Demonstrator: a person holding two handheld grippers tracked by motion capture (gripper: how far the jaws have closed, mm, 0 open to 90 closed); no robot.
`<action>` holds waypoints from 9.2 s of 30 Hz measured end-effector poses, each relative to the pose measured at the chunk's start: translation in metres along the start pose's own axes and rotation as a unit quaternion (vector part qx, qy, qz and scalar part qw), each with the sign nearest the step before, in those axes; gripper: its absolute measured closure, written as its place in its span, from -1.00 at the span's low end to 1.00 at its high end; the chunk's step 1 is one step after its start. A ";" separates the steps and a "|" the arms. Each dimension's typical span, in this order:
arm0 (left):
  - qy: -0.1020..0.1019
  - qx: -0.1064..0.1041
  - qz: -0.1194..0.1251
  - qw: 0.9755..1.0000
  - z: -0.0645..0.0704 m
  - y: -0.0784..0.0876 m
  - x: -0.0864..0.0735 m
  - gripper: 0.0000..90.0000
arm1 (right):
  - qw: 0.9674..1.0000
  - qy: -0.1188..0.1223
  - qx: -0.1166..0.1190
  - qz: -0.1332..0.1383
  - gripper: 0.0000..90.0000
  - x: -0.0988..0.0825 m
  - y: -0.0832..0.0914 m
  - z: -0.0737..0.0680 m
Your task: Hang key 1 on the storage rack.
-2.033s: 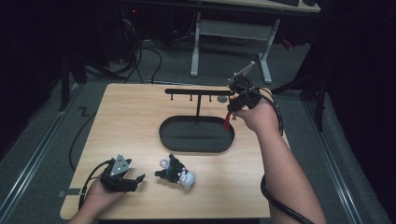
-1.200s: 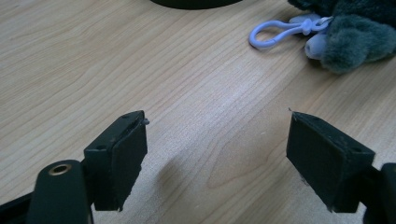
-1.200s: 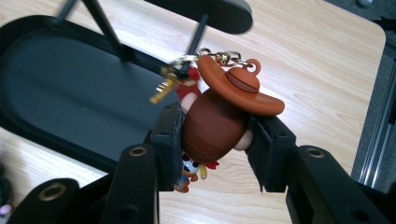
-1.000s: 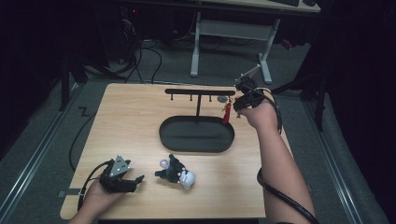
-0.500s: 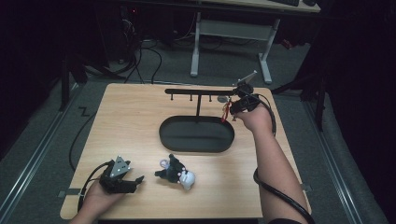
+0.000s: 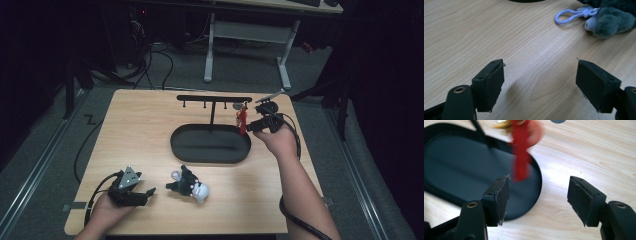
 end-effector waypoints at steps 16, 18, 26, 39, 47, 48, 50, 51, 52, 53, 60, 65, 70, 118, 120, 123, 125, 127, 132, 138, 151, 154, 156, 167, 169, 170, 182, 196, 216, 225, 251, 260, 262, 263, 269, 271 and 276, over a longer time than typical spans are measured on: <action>0.018 0.015 0.037 0.999 0.014 -0.007 0.029 1.00 | 0.993 -0.014 0.049 0.108 0.24 -0.173 -0.002 0.002; 0.017 0.014 0.033 0.999 0.020 -0.014 0.038 1.00 | 0.991 -0.029 0.055 0.117 0.26 -0.193 -0.006 0.005; 0.007 -0.016 0.023 1.000 0.054 -0.043 0.062 1.00 | 0.986 -0.047 0.073 0.143 0.21 -0.215 -0.002 0.007; -0.007 -0.067 0.042 0.997 0.110 -0.080 0.108 1.00 | 0.986 -0.051 0.080 0.140 0.21 -0.219 -0.003 0.013; -0.001 -0.077 0.058 0.995 0.125 -0.095 0.129 0.94 | 0.985 -0.052 0.081 0.141 0.21 -0.220 -0.002 0.013; 0.002 -0.072 0.061 0.996 0.122 -0.093 0.127 0.89 | 0.985 -0.052 0.081 0.141 0.21 -0.221 -0.002 0.014; 0.006 -0.061 0.063 0.996 0.111 -0.087 0.121 0.85 | 0.985 -0.053 0.080 0.141 0.21 -0.222 -0.001 0.015; 0.012 -0.055 0.064 0.996 0.105 -0.083 0.117 0.83 | 0.986 -0.053 0.081 0.140 0.21 -0.222 -0.001 0.015; 0.018 -0.049 0.066 0.996 0.098 -0.078 0.112 0.81 | 0.985 -0.054 0.081 0.140 0.21 -0.222 -0.002 0.015; 0.022 -0.043 0.064 0.997 0.090 -0.073 0.106 0.80 | 0.986 -0.053 0.081 0.138 0.21 -0.222 -0.002 0.015; 0.039 0.012 0.059 0.997 0.042 -0.031 0.064 0.76 | 0.987 -0.049 0.079 0.134 0.20 -0.221 -0.005 0.014; 0.050 0.024 0.048 0.997 0.019 -0.004 0.038 0.76 | 0.987 -0.052 0.078 0.130 0.20 -0.221 -0.007 0.014; 0.056 0.058 0.047 0.996 0.006 0.007 0.013 0.69 | 0.988 -0.048 0.077 0.128 0.20 -0.221 -0.008 0.011; 0.032 0.062 0.019 0.997 -0.008 0.006 0.000 -0.40 | 0.998 0.043 0.008 -0.036 -0.05 -0.182 -0.005 -0.013; 0.029 0.063 0.019 0.997 -0.007 0.006 0.000 -0.40 | 0.998 0.049 0.005 -0.047 -0.07 -0.182 -0.006 -0.015; 0.030 0.063 0.020 0.997 -0.009 0.007 0.000 -0.40 | 0.997 0.055 0.002 -0.062 -0.07 -0.180 -0.004 -0.015; 0.031 0.063 0.020 0.997 -0.010 0.006 0.000 -0.40 | 0.996 0.057 0.001 -0.069 -0.08 -0.179 -0.002 -0.014; 0.031 0.060 0.018 0.998 -0.010 0.006 0.000 -0.40 | 0.995 0.057 0.005 -0.079 -0.08 -0.178 0.000 -0.013; 0.029 0.058 0.018 0.998 -0.010 0.005 0.000 -0.40 | 0.992 0.071 0.005 -0.102 -0.08 -0.176 0.004 -0.012; 0.029 0.055 0.018 0.998 -0.010 0.005 0.000 -0.40 | 0.988 0.087 0.008 -0.124 -0.17 -0.177 0.009 -0.017; 0.027 0.050 0.016 0.998 -0.008 0.005 0.001 -0.40 | 0.985 0.101 0.018 -0.139 -0.39 -0.179 0.018 -0.028; 0.027 0.050 0.016 0.998 -0.008 0.005 0.001 -0.40 | 0.983 0.112 0.025 -0.145 -0.52 -0.180 0.017 -0.034; 0.026 0.049 0.016 0.998 -0.008 0.005 0.001 -0.40 | 0.981 0.120 0.028 -0.147 -0.57 -0.181 0.017 -0.038; 0.025 0.047 0.013 0.998 -0.008 0.003 0.001 -0.40 | 0.978 0.135 0.050 -0.147 -0.59 -0.179 0.006 -0.055; 0.025 0.047 0.013 0.999 -0.008 0.003 0.001 -0.40 | 0.977 0.147 0.052 -0.148 -0.59 -0.180 0.002 -0.058; 0.024 0.046 0.012 0.999 -0.008 0.003 0.001 -0.40 | 0.977 0.135 0.052 -0.154 -0.59 -0.181 0.002 -0.062; 0.022 0.044 0.011 0.999 -0.009 0.004 0.001 -0.40 | 0.973 0.154 0.059 -0.159 -0.55 -0.176 -0.015 -0.082; 0.022 0.041 0.008 0.999 -0.009 0.003 0.000 -0.40 | 0.968 0.187 0.055 -0.155 -0.26 -0.177 -0.024 -0.083; 0.020 0.038 0.005 0.999 -0.008 0.001 0.000 -0.40 | 0.972 0.159 0.057 -0.161 -0.22 -0.184 -0.020 -0.078; 0.020 0.038 0.005 0.999 -0.008 0.001 0.000 -0.40 | 0.974 0.162 0.060 -0.148 0.03 -0.184 -0.020 -0.079; 0.018 0.036 0.015 0.999 -0.008 0.003 0.001 -0.41 | 0.986 0.109 0.044 -0.118 0.05 -0.150 0.017 -0.060; 0.019 0.033 0.020 0.999 -0.009 0.001 0.001 -0.42 | 0.989 0.094 0.044 -0.106 0.05 -0.140 0.020 -0.058; 0.018 0.032 0.021 0.999 -0.009 0.001 0.001 -0.42 | 0.989 0.096 0.044 -0.104 0.05 -0.138 0.022 -0.058; 0.018 0.031 0.020 0.999 -0.009 0.001 0.001 -0.42 | 0.989 0.095 0.044 -0.101 0.05 -0.137 0.022 -0.058; 0.014 0.031 0.019 0.999 -0.008 0.002 0.001 -0.42 | 0.991 0.086 0.041 -0.095 0.05 -0.128 0.028 -0.056; 0.014 0.031 0.018 0.999 -0.007 0.003 0.000 -0.42 | 0.991 0.088 0.037 -0.093 0.05 -0.125 0.030 -0.055; 0.015 0.035 0.020 0.999 -0.006 0.006 0.001 -0.43 | 0.992 0.088 0.038 -0.087 0.05 -0.117 0.034 -0.054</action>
Point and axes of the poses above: each handheld gripper's, and its own axes: y roughly backward along the jaws, x roughly out of its top, z roughly to its right, the point moved 2 cm from there along -y, roughly forward along the jaws, and after that the axes turned 8 degrees about -y, right-handed, at the moved point
